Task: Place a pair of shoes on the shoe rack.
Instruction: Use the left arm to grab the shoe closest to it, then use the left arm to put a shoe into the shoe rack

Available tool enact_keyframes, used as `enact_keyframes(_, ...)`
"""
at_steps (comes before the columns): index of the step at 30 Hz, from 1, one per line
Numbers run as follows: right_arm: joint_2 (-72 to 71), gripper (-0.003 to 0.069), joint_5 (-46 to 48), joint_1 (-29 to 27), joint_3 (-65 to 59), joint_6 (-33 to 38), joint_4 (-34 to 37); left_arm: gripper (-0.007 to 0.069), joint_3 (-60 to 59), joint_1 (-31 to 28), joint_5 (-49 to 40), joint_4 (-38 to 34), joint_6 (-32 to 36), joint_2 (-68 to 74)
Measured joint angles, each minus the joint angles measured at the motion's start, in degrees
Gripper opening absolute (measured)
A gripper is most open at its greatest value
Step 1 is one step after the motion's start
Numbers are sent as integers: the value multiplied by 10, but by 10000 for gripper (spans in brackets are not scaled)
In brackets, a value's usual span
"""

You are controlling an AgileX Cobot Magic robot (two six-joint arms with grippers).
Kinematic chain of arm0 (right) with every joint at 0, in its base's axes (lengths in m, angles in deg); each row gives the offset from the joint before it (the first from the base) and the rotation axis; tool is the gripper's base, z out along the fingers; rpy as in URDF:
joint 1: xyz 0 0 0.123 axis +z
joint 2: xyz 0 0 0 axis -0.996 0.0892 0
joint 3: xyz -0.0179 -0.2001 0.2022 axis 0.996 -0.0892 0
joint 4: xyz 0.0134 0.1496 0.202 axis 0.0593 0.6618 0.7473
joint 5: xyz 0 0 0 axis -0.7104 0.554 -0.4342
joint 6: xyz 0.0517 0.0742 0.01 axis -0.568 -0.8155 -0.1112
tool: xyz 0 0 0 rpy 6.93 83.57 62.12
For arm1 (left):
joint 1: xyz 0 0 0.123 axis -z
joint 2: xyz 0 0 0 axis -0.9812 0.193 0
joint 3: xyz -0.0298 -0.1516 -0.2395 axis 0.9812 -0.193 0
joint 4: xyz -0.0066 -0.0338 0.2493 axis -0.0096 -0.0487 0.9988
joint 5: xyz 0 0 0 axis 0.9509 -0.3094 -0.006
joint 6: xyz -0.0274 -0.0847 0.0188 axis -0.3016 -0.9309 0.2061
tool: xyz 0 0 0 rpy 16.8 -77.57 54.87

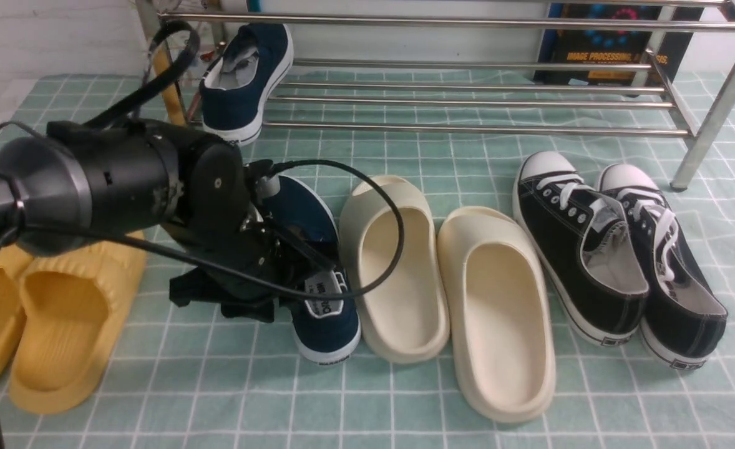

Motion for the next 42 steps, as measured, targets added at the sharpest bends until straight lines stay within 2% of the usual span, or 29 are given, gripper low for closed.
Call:
enact_keyframes(10, 0, 246, 0, 0, 0, 0, 0, 248, 15, 0, 23, 1, -24, 14)
enact_keyframes(18, 0, 246, 0, 0, 0, 0, 0, 235, 15, 0, 44, 6, -6, 87)
enact_keyframes(23, 0, 246, 0, 0, 0, 0, 0, 111, 16, 0, 39, 11, 17, 79)
enact_keyframes(26, 0, 246, 0, 0, 0, 0, 0, 1, 14, -4, 20, 14, 38, 48)
enact_keyframes(33, 0, 246, 0, 0, 0, 0, 0, -2, 103, -51, -28, -16, 122, 17)
enact_keyframes(36, 0, 246, 0, 0, 0, 0, 0, -2, 170, -78, -44, -49, 172, 42)
enact_keyframes(42, 0, 246, 0, 0, 0, 0, 0, -2, 290, -102, -80, -72, 211, 126)
